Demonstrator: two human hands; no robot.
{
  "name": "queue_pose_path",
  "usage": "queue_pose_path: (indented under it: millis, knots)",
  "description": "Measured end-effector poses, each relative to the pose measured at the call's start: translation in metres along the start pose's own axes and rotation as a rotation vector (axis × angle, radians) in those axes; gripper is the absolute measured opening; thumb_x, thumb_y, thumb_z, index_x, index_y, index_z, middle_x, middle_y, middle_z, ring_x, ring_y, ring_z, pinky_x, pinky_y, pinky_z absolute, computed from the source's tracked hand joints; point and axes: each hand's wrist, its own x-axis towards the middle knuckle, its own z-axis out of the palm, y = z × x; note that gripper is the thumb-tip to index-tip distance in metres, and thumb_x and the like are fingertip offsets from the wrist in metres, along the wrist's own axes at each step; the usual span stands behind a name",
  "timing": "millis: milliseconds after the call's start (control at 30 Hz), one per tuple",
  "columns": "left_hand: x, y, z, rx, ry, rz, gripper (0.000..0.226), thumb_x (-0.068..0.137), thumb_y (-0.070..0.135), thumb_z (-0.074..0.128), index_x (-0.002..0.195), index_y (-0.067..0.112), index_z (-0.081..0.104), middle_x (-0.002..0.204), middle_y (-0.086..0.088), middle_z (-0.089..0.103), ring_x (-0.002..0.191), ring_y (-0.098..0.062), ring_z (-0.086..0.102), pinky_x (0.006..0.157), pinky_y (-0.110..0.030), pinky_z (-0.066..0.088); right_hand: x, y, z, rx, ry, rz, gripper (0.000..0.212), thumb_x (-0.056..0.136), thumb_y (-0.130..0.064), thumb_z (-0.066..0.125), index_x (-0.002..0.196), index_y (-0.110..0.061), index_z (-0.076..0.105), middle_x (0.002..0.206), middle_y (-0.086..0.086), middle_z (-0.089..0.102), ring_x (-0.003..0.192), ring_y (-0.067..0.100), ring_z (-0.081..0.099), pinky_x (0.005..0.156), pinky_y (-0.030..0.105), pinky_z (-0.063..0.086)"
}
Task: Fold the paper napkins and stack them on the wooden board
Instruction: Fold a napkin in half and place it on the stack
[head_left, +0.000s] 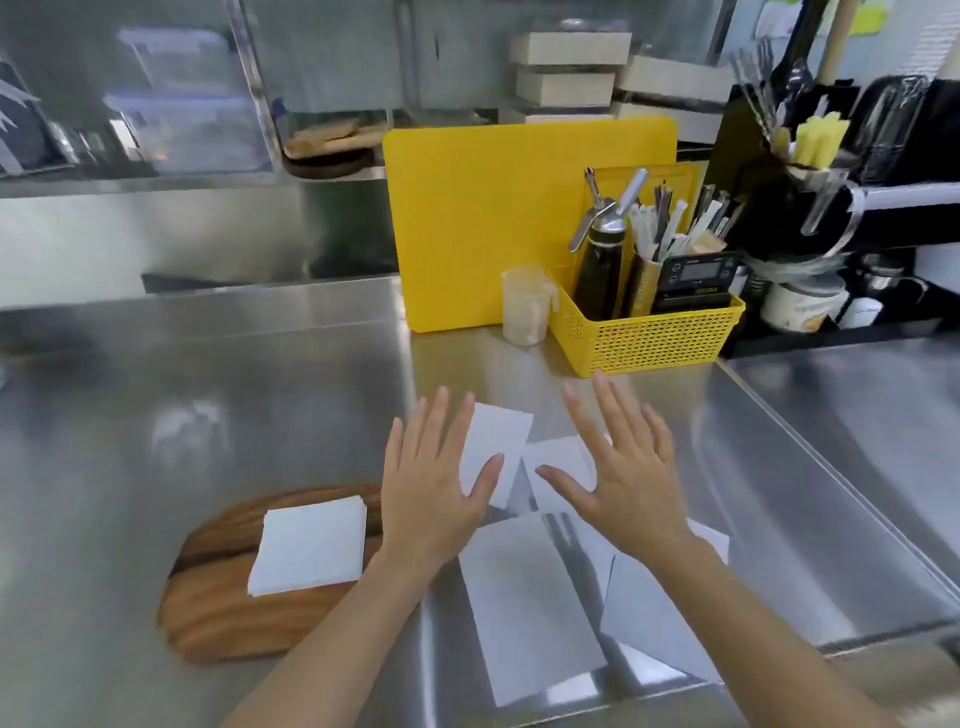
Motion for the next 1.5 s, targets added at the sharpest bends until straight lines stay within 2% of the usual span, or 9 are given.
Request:
queue_pose_path:
  millis: [200, 367, 467, 633, 900, 1133, 1300, 1400, 1500]
  knots:
    - [-0.044, -0.011, 0.031, -0.002, -0.109, 0.001, 0.063, 0.085, 0.059, 0.035, 0.139, 0.028, 0.027, 0.148, -0.004, 0.036, 0.136, -0.026, 0.029, 0.110, -0.047, 0.007, -0.043, -0.006, 0.033, -0.009, -0.182, -0.017, 0.072, 0.082, -0.071, 0.014, 0.142, -0.031, 0.020, 0.147, 0.007, 0.036, 0.134, 0.028, 0.035, 0.110, 0.049, 0.023]
    - [-0.081, -0.018, 0.044, -0.007, -0.301, 0.039, 0.061, 0.086, 0.056, 0.034, 0.136, 0.022, 0.039, 0.145, -0.002, 0.041, 0.135, -0.021, 0.033, 0.110, -0.039, 0.008, -0.077, -0.007, 0.050, 0.085, -0.411, -0.150, 0.073, 0.081, -0.073, 0.013, 0.140, -0.030, 0.021, 0.145, 0.003, 0.042, 0.131, 0.023, 0.041, 0.101, 0.041, 0.017]
    - [-0.097, -0.021, 0.046, -0.082, -0.455, 0.072, 0.070, 0.082, 0.063, 0.023, 0.138, 0.023, 0.035, 0.149, 0.003, 0.033, 0.139, -0.013, 0.022, 0.110, -0.024, 0.001, -0.090, -0.003, 0.058, 0.174, -0.530, -0.254, 0.076, 0.078, -0.075, 0.015, 0.142, -0.033, 0.014, 0.152, -0.004, 0.027, 0.138, 0.014, 0.028, 0.109, 0.036, 0.013]
    - [-0.114, -0.023, 0.047, -0.102, -0.553, 0.082, 0.083, 0.075, 0.071, 0.006, 0.139, 0.026, 0.031, 0.152, 0.007, 0.026, 0.140, -0.009, 0.016, 0.113, -0.024, 0.001, -0.105, 0.003, 0.062, 0.224, -0.644, -0.336, 0.073, 0.081, -0.072, 0.027, 0.143, -0.037, 0.007, 0.156, -0.009, 0.011, 0.142, 0.009, 0.009, 0.109, 0.023, -0.003]
    - [-0.129, -0.023, 0.046, -0.196, -0.524, 0.243, 0.075, 0.078, 0.072, 0.034, 0.134, 0.022, 0.041, 0.146, -0.001, 0.038, 0.133, -0.009, 0.022, 0.112, -0.026, 0.006, -0.116, 0.002, 0.065, 0.092, -0.629, -0.340, 0.072, 0.079, -0.073, 0.029, 0.134, -0.027, 0.036, 0.143, -0.001, 0.045, 0.131, 0.017, 0.041, 0.101, 0.032, 0.016]
    - [-0.131, -0.024, 0.045, -0.164, -0.572, 0.421, 0.056, 0.076, 0.060, 0.058, 0.120, 0.025, 0.055, 0.131, 0.002, 0.058, 0.126, -0.013, 0.043, 0.107, -0.031, 0.019, -0.108, 0.001, 0.058, 0.336, -0.706, -0.258, 0.088, 0.069, -0.076, 0.041, 0.142, -0.033, 0.017, 0.155, -0.011, 0.009, 0.140, 0.002, -0.003, 0.104, 0.021, -0.005]
    - [-0.136, -0.027, 0.046, -0.116, -0.594, 0.477, 0.065, 0.073, 0.065, 0.054, 0.124, 0.025, 0.050, 0.136, 0.003, 0.052, 0.131, -0.012, 0.033, 0.108, -0.037, 0.016, -0.112, 0.012, 0.057, 0.273, -0.773, -0.457, 0.096, 0.067, -0.070, 0.051, 0.142, -0.036, 0.002, 0.150, -0.016, -0.013, 0.135, 0.002, -0.022, 0.102, 0.020, -0.025]
    - [-0.140, -0.024, 0.043, -0.127, -0.538, 0.462, 0.042, 0.071, 0.054, 0.061, 0.104, 0.029, 0.060, 0.123, 0.008, 0.062, 0.124, -0.010, 0.042, 0.107, -0.034, 0.017, -0.117, 0.019, 0.060, 0.188, -0.665, -0.546, 0.082, 0.067, -0.058, 0.053, 0.139, -0.031, 0.023, 0.153, -0.006, 0.020, 0.138, 0.010, 0.004, 0.107, 0.031, -0.005]
    - [-0.148, -0.022, 0.044, -0.186, -0.511, 0.444, 0.017, 0.068, 0.027, 0.068, 0.085, 0.027, 0.065, 0.108, 0.011, 0.069, 0.115, -0.007, 0.051, 0.107, -0.034, 0.020, -0.121, 0.020, 0.060, 0.262, -0.579, -0.542, 0.057, 0.065, -0.054, 0.057, 0.116, -0.029, 0.052, 0.127, -0.005, 0.059, 0.120, 0.010, 0.038, 0.096, 0.031, 0.020]
